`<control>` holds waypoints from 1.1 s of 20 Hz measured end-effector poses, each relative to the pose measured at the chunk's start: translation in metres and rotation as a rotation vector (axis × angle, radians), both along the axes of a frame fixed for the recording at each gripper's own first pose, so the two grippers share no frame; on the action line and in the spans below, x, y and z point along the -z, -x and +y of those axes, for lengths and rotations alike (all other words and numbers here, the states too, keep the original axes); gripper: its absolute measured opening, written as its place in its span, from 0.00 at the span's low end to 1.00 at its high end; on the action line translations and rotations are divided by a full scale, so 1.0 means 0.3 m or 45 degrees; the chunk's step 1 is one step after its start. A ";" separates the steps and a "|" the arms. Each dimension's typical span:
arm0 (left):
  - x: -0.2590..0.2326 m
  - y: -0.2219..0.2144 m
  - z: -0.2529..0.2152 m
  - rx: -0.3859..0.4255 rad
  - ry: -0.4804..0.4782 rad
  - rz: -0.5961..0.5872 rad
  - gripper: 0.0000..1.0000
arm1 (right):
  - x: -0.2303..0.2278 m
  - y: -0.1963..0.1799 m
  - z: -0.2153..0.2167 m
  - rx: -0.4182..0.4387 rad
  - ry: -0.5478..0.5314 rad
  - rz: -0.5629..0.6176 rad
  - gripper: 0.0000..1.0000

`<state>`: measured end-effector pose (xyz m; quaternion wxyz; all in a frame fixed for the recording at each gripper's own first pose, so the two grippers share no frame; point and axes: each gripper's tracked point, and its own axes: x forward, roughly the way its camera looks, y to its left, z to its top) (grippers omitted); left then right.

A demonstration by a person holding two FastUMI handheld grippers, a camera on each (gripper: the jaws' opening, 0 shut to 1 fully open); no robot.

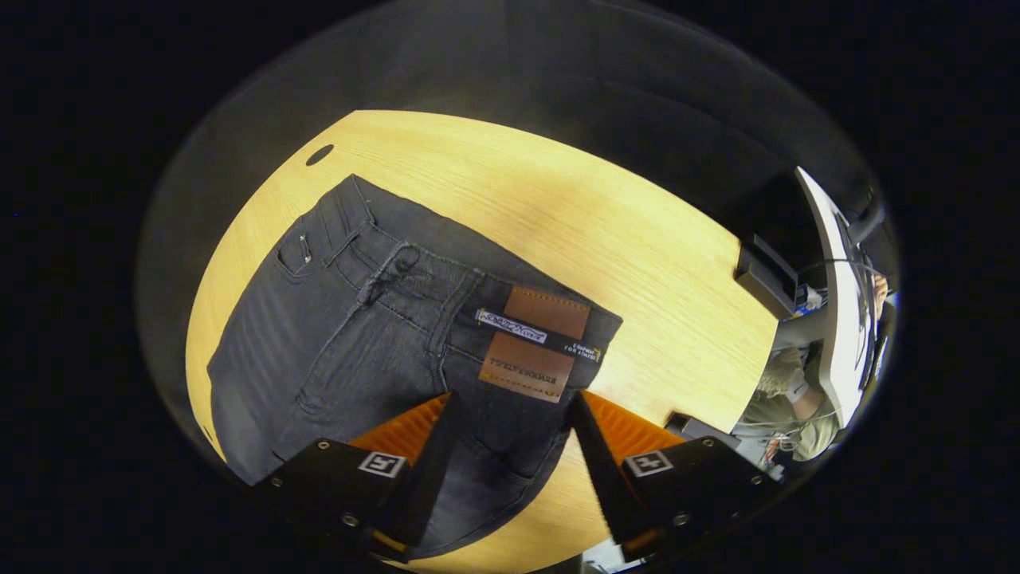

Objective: Grasp the waist and the cuffs of the jeans and fold them to make the two legs overlap; first hold the waist and fold one-third of the jeans toward the cuffs, then hold the cuffs and fold the remaining one-third in the same direction to finish folding.

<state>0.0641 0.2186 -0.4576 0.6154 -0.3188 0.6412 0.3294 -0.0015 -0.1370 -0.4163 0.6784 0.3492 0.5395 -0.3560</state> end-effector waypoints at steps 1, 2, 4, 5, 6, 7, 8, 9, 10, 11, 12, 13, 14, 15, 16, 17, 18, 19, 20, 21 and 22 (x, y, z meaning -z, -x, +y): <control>0.007 -0.027 -0.006 0.001 -0.022 -0.045 0.45 | -0.025 -0.003 -0.001 0.077 -0.020 -0.045 0.69; 0.005 -0.037 -0.015 0.000 -0.021 -0.064 0.27 | -0.005 0.000 -0.003 0.123 -0.064 -0.081 0.48; 0.003 -0.054 -0.025 0.015 0.003 -0.172 0.05 | -0.006 -0.003 0.018 0.184 -0.195 -0.201 0.27; -0.005 -0.073 -0.013 0.022 0.018 -0.244 0.01 | 0.001 -0.021 0.030 0.281 -0.265 -0.265 0.11; -0.012 -0.080 -0.006 0.025 0.034 -0.295 0.01 | -0.037 -0.041 0.021 0.351 -0.332 -0.336 0.12; -0.020 -0.084 -0.012 0.019 0.052 -0.333 0.01 | -0.045 -0.048 0.014 0.396 -0.355 -0.378 0.12; -0.031 -0.099 -0.008 0.011 0.056 -0.382 0.01 | -0.066 -0.046 0.009 0.403 -0.375 -0.430 0.12; -0.050 -0.091 -0.006 0.022 0.064 -0.413 0.01 | -0.080 -0.047 0.001 0.406 -0.364 -0.476 0.12; -0.069 -0.105 -0.004 0.026 0.059 -0.454 0.01 | -0.106 -0.051 0.002 0.389 -0.356 -0.504 0.11; -0.100 -0.115 -0.003 0.039 0.056 -0.487 0.01 | -0.131 -0.066 0.001 0.381 -0.349 -0.540 0.11; -0.123 -0.133 -0.004 0.050 0.059 -0.521 0.01 | -0.165 -0.083 0.005 0.375 -0.348 -0.568 0.11; -0.148 -0.161 -0.009 0.058 0.054 -0.568 0.01 | -0.193 -0.103 0.004 0.371 -0.357 -0.597 0.12; -0.174 -0.187 -0.014 0.079 0.052 -0.608 0.01 | -0.226 -0.130 0.000 0.372 -0.360 -0.632 0.11; -0.204 -0.214 -0.022 0.109 0.042 -0.651 0.01 | -0.256 -0.157 -0.003 0.355 -0.365 -0.668 0.11; -0.231 -0.239 -0.024 0.149 0.030 -0.680 0.01 | -0.285 -0.172 -0.004 0.341 -0.360 -0.689 0.11; -0.255 -0.273 -0.027 0.191 0.022 -0.710 0.01 | -0.303 -0.193 -0.002 0.311 -0.361 -0.700 0.11; -0.281 -0.306 -0.030 0.225 0.008 -0.742 0.01 | -0.327 -0.213 -0.005 0.304 -0.349 -0.710 0.11; -0.307 -0.345 -0.043 0.260 0.005 -0.760 0.01 | -0.344 -0.242 -0.004 0.293 -0.357 -0.723 0.12; -0.332 -0.381 -0.043 0.280 -0.011 -0.778 0.01 | -0.373 -0.268 -0.007 0.287 -0.361 -0.744 0.11; -0.343 -0.424 -0.053 0.310 -0.017 -0.786 0.01 | -0.388 -0.290 -0.015 0.267 -0.355 -0.752 0.12; -0.356 -0.460 -0.052 0.331 -0.037 -0.798 0.01 | -0.399 -0.308 -0.017 0.257 -0.349 -0.754 0.11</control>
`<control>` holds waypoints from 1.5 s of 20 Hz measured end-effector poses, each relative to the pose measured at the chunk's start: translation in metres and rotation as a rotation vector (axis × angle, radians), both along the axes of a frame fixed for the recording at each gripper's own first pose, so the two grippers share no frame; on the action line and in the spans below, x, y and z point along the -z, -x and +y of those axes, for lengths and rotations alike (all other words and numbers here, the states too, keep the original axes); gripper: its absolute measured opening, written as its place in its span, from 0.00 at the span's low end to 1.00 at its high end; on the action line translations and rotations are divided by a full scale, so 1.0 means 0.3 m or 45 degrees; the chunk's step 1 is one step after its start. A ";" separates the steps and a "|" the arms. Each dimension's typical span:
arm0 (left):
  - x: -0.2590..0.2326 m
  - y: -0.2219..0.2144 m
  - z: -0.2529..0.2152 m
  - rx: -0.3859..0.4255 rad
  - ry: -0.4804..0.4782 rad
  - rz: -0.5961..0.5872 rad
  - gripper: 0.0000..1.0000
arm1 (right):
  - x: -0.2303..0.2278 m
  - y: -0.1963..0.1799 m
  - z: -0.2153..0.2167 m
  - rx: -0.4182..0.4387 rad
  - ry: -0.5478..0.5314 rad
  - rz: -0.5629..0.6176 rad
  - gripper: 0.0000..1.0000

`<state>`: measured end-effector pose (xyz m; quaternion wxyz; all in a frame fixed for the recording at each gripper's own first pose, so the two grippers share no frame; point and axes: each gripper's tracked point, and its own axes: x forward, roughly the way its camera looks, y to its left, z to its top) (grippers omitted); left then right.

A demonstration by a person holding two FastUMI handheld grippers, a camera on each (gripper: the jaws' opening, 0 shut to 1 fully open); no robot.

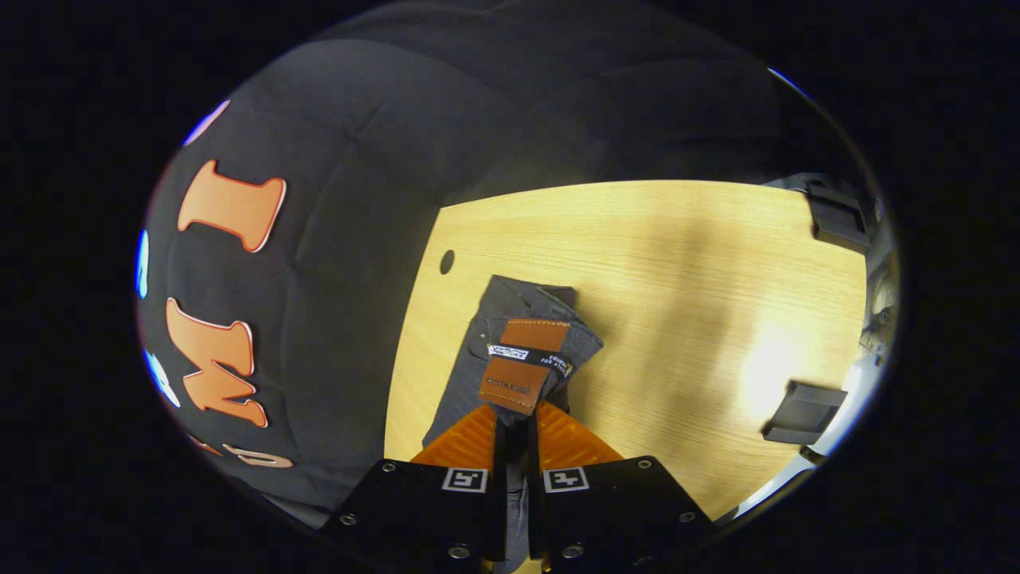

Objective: Grasp the waist and the cuffs of the jeans and fold them to make the two legs overlap; first hold the waist and fold one-third of the jeans toward the cuffs, then hold the cuffs and fold the remaining one-third in the same direction to finish folding.

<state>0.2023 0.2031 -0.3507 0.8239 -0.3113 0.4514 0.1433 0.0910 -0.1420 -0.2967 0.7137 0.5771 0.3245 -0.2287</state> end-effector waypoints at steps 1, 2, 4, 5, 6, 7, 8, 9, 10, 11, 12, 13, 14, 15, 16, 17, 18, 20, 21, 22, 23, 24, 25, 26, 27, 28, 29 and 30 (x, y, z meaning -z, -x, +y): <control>-0.015 -0.037 -0.010 0.013 -0.011 -0.014 0.01 | -0.008 -0.020 -0.002 -0.011 0.001 0.000 0.11; -0.025 -0.078 -0.020 0.031 -0.018 -0.020 0.01 | -0.023 -0.044 -0.001 -0.019 -0.001 -0.008 0.11; -0.018 -0.147 -0.036 0.070 -0.046 -0.014 0.01 | -0.036 -0.091 -0.005 -0.032 -0.010 -0.019 0.11; -0.021 -0.177 -0.043 0.082 -0.062 -0.015 0.01 | -0.034 -0.111 -0.001 -0.038 -0.018 -0.022 0.11; -0.025 -0.215 -0.050 0.089 -0.069 -0.021 0.01 | -0.037 -0.145 0.009 -0.046 -0.020 -0.026 0.11; -0.024 -0.250 -0.054 0.093 -0.084 -0.024 0.01 | -0.033 -0.163 0.008 -0.048 -0.024 -0.018 0.11; -0.023 -0.278 -0.056 0.108 -0.106 -0.016 0.01 | -0.028 -0.190 0.007 -0.052 -0.028 -0.019 0.11; -0.019 -0.305 -0.063 0.116 -0.123 -0.010 0.01 | -0.023 -0.203 0.007 -0.055 -0.039 -0.012 0.12; -0.012 -0.337 -0.068 0.129 -0.145 -0.007 0.01 | -0.019 -0.232 0.004 -0.064 -0.040 -0.014 0.11; 0.002 -0.363 -0.070 0.136 -0.161 -0.001 0.01 | -0.006 -0.260 0.002 -0.068 -0.049 -0.002 0.11; 0.005 -0.394 -0.074 0.144 -0.183 -0.001 0.01 | 0.001 -0.290 0.001 -0.077 -0.055 0.000 0.11; 0.002 -0.422 -0.081 0.153 -0.204 0.004 0.01 | 0.012 -0.312 0.000 -0.083 -0.062 0.012 0.11; 0.000 -0.450 -0.083 0.163 -0.231 0.009 0.01 | 0.024 -0.333 0.000 -0.099 -0.060 0.023 0.11; 0.003 -0.480 -0.078 0.169 -0.257 0.011 0.01 | 0.036 -0.348 -0.002 -0.110 -0.050 0.046 0.11; -0.002 -0.507 -0.064 0.173 -0.295 0.007 0.01 | 0.052 -0.364 -0.004 -0.131 -0.035 0.067 0.12; -0.008 -0.550 -0.038 0.180 -0.351 -0.012 0.01 | 0.066 -0.375 -0.005 -0.135 -0.025 0.091 0.11; -0.003 -0.579 -0.033 0.197 -0.370 -0.013 0.01 | 0.079 -0.400 0.003 -0.147 -0.023 0.097 0.11; 0.035 -0.615 -0.055 0.250 -0.373 0.011 0.01 | 0.090 -0.416 0.022 -0.161 -0.008 0.111 0.12; 0.037 -0.609 -0.074 0.271 -0.370 0.023 0.01 | 0.093 -0.418 0.017 -0.150 0.015 0.133 0.11; 0.045 -0.600 -0.094 0.286 -0.345 0.038 0.01 | 0.099 -0.441 0.021 -0.143 0.028 0.142 0.11; 0.095 -0.610 -0.113 0.311 -0.290 0.048 0.01 | 0.102 -0.447 0.024 -0.138 0.026 0.157 0.11; 0.145 -0.590 -0.159 0.352 -0.181 0.102 0.01 | 0.108 -0.450 0.022 -0.137 0.024 0.170 0.11; 0.199 -0.549 -0.209 0.385 -0.077 0.189 0.01 | 0.118 -0.448 0.020 -0.140 0.024 0.183 0.11; 0.246 -0.493 -0.231 0.418 -0.042 0.322 0.01 | 0.125 -0.458 0.020 -0.137 0.028 0.188 0.11; 0.278 -0.460 -0.219 0.424 -0.057 0.413 0.02 | 0.128 -0.460 0.019 -0.139 0.023 0.190 0.11; 0.295 -0.452 -0.206 0.414 -0.068 0.457 0.21 | 0.125 -0.457 0.017 -0.133 0.026 0.196 0.11; 0.303 -0.446 -0.185 0.393 -0.102 0.493 0.41 | 0.129 -0.460 0.017 -0.138 0.030 0.196 0.12; 0.306 -0.450 -0.182 0.365 -0.105 0.513 0.60 | 0.131 -0.456 0.017 -0.138 0.031 0.198 0.11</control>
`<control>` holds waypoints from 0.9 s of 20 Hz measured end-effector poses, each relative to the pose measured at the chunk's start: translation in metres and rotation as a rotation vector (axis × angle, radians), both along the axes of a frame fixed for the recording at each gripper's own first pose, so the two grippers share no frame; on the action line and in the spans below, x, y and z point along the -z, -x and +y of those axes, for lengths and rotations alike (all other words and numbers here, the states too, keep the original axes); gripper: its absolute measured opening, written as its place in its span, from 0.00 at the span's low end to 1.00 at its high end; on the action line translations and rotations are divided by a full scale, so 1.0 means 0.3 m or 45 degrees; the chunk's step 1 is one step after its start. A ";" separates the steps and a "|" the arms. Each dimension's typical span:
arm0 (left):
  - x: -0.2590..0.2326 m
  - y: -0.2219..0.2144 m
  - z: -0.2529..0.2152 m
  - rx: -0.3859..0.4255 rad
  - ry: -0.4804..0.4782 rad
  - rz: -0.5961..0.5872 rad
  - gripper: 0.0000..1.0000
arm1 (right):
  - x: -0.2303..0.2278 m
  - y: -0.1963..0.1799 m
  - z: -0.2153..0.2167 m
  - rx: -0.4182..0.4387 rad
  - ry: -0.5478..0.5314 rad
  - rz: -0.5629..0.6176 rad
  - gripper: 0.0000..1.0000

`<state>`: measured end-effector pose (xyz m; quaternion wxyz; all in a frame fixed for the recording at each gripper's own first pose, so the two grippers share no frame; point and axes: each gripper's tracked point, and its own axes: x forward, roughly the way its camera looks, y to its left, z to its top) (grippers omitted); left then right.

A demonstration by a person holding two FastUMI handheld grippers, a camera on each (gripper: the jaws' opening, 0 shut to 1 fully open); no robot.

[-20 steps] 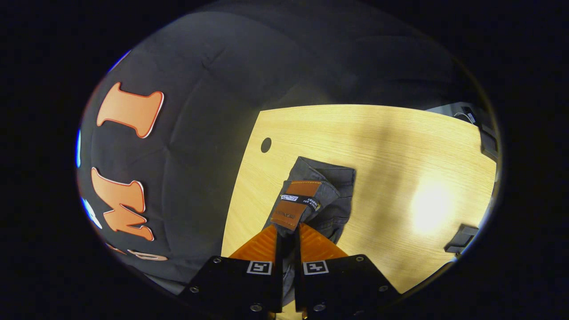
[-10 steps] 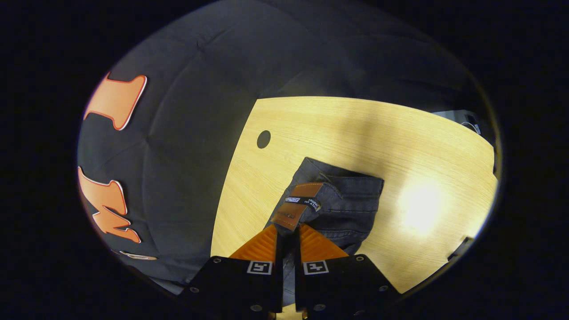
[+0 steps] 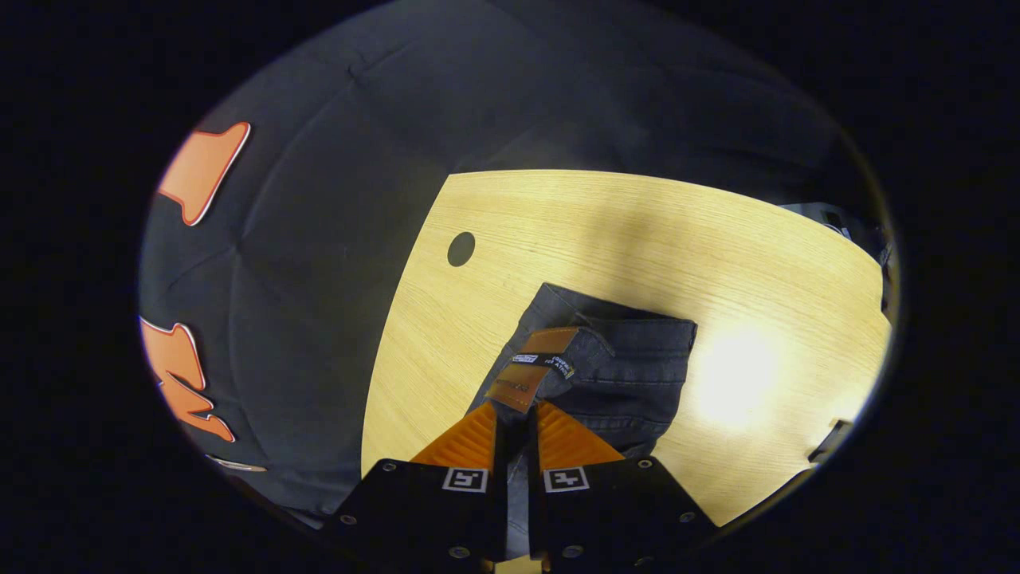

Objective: Grasp the waist and the cuffs of the jeans and fold them to make the two legs overlap; first hold the waist and fold one-third of the jeans toward the cuffs, then hold the cuffs and fold the remaining one-third in the same direction to finish folding.

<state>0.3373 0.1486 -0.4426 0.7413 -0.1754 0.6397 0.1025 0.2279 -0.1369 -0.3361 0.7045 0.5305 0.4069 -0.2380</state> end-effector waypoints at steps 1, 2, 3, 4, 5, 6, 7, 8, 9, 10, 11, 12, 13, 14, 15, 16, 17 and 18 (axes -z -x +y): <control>0.060 -0.013 0.006 -0.031 -0.015 0.013 0.61 | 0.001 -0.004 -0.001 -0.005 0.003 -0.002 0.11; 0.069 -0.020 0.025 -0.067 -0.037 0.061 0.64 | 0.005 -0.001 0.001 -0.003 0.001 0.004 0.11; 0.055 -0.047 0.023 -0.113 -0.023 0.054 0.71 | 0.008 -0.007 0.001 -0.005 0.001 0.004 0.11; 0.067 -0.060 0.034 -0.138 -0.035 0.097 0.73 | 0.013 -0.006 0.002 -0.006 -0.001 0.007 0.11; 0.079 -0.067 0.036 -0.154 -0.051 0.130 0.72 | 0.012 -0.010 0.001 -0.010 -0.002 0.003 0.11; 0.084 -0.069 0.043 -0.165 -0.054 0.148 0.71 | 0.017 -0.009 0.004 -0.017 -0.004 0.005 0.11; 0.103 -0.072 0.052 -0.178 -0.082 0.151 0.68 | 0.020 -0.018 0.004 -0.021 0.000 0.002 0.11; 0.098 -0.060 0.043 -0.177 -0.095 0.185 0.68 | 0.023 -0.014 0.006 -0.033 0.003 0.002 0.11; 0.081 -0.067 0.044 -0.156 -0.107 0.185 0.69 | 0.023 -0.013 0.002 -0.030 0.008 0.003 0.11; 0.083 -0.067 0.043 -0.148 -0.121 0.193 0.69 | 0.025 -0.014 0.005 -0.034 0.006 0.004 0.11; 0.093 -0.050 0.048 -0.178 -0.132 0.210 0.48 | 0.023 -0.013 0.003 -0.028 0.007 0.006 0.11; 0.082 -0.036 0.043 -0.163 -0.107 0.223 0.27 | 0.024 -0.015 0.002 -0.031 0.008 0.003 0.11; 0.072 -0.049 0.046 -0.167 -0.101 0.192 0.06 | 0.025 -0.013 0.003 -0.030 0.003 0.003 0.11; 0.066 -0.061 0.045 -0.151 -0.074 0.156 0.00 | 0.027 -0.017 0.003 -0.034 0.004 -0.001 0.11; 0.032 -0.072 0.048 -0.152 -0.074 0.111 0.01 | 0.025 -0.014 0.002 -0.033 -0.001 0.001 0.12; -0.012 -0.111 0.065 -0.124 -0.083 0.044 0.01 | 0.022 -0.018 0.003 -0.035 -0.004 -0.008 0.11; -0.046 -0.157 0.081 -0.101 -0.098 -0.041 0.01 | 0.019 -0.016 -0.003 -0.027 -0.004 -0.013 0.12; -0.087 -0.199 0.094 -0.086 -0.102 -0.104 0.01 | 0.016 -0.021 -0.002 -0.026 -0.003 -0.026 0.11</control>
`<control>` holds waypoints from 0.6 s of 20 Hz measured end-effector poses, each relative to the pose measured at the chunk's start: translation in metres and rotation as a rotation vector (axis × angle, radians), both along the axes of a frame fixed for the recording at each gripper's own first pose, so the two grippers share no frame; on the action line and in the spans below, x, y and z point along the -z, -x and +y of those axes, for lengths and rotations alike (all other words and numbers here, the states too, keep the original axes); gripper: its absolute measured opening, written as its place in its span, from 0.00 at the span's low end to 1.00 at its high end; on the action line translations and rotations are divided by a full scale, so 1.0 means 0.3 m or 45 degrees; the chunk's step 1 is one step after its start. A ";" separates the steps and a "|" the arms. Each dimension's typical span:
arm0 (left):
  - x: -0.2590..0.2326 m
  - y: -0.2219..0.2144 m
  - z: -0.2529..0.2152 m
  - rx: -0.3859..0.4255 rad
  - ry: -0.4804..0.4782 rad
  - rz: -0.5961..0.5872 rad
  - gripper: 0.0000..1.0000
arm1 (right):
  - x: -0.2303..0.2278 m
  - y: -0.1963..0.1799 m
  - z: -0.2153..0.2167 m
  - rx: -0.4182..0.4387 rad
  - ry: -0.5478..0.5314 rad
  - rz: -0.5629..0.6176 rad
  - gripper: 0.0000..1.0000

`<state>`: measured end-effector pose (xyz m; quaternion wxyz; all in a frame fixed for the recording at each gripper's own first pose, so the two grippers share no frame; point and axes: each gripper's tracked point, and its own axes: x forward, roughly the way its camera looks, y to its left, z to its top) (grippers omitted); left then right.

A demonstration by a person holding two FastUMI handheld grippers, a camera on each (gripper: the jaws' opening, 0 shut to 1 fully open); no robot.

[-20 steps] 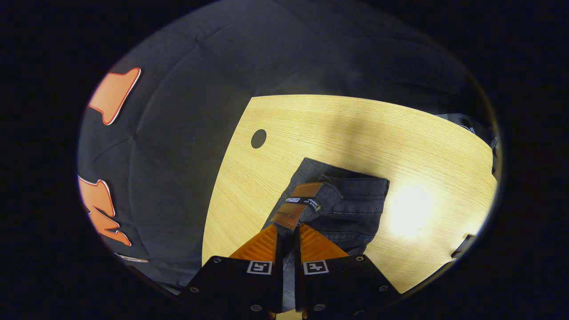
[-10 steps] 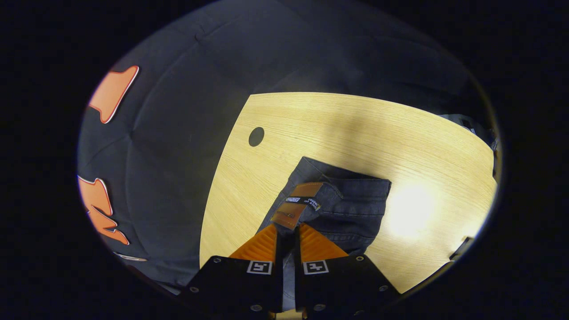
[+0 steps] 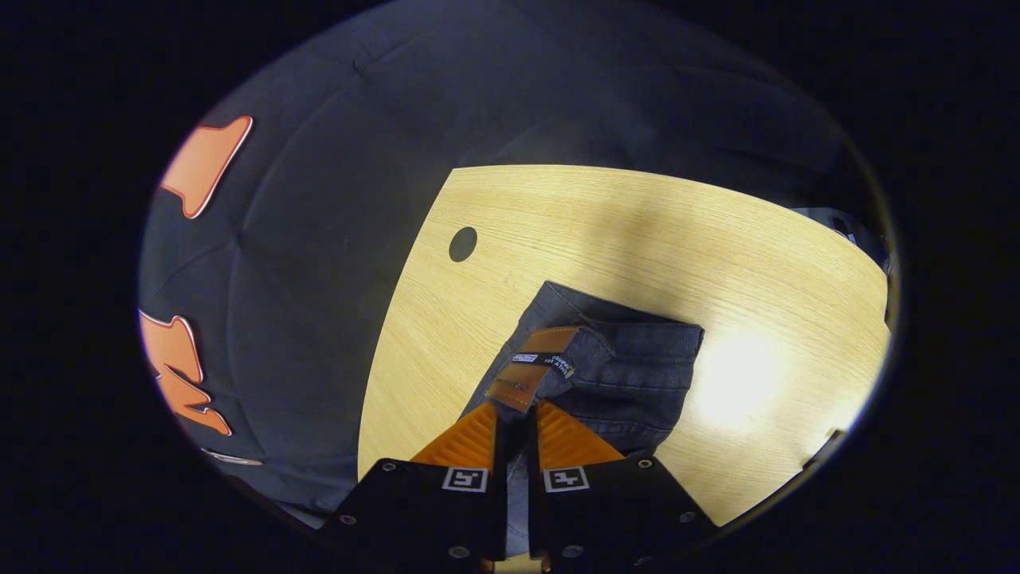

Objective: Grasp the waist and the cuffs of the jeans and fold them to make the two legs overlap; first hold the waist and fold one-third of the jeans toward the cuffs, then hold the cuffs and fold the remaining one-third in the same direction to finish folding.

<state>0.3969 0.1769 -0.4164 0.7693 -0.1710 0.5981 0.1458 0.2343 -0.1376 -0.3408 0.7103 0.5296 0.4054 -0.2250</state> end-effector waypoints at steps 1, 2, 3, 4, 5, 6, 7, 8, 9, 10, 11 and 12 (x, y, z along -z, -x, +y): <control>-0.029 -0.052 -0.016 0.004 0.028 -0.075 0.00 | 0.000 -0.001 -0.003 0.008 -0.004 -0.011 0.11; -0.025 -0.051 -0.026 0.031 0.041 -0.049 0.00 | 0.003 0.001 -0.002 0.011 -0.008 -0.011 0.11; -0.013 -0.028 -0.041 0.027 0.062 0.022 0.00 | 0.007 0.009 0.000 0.013 -0.009 -0.001 0.11; -0.001 -0.002 -0.082 0.006 0.148 0.091 0.00 | 0.001 0.005 0.001 0.007 -0.004 -0.003 0.11; 0.050 0.042 -0.105 -0.020 0.185 0.167 0.01 | 0.003 0.005 -0.001 0.010 -0.002 -0.002 0.12; 0.069 0.064 -0.105 -0.031 0.189 0.252 0.01 | -0.001 0.003 -0.001 0.015 -0.013 0.001 0.11; 0.100 0.089 -0.085 -0.056 0.159 0.300 0.03 | -0.002 0.002 0.001 0.018 -0.019 0.002 0.11; 0.136 0.070 -0.070 -0.076 0.124 0.291 0.23 | 0.003 0.003 0.002 0.014 -0.016 0.000 0.11; 0.150 0.076 -0.057 -0.084 0.106 0.287 0.43 | 0.007 0.005 0.000 0.009 -0.011 -0.001 0.11; 0.171 0.093 -0.050 -0.082 0.081 0.321 0.63 | 0.007 0.007 0.000 0.006 -0.005 0.004 0.11; 0.169 0.151 -0.066 -0.079 0.091 0.432 0.67 | 0.008 0.008 0.001 0.004 -0.003 0.009 0.11; 0.146 0.141 -0.057 -0.072 0.063 0.425 0.67 | 0.002 0.005 -0.001 0.010 0.001 0.011 0.12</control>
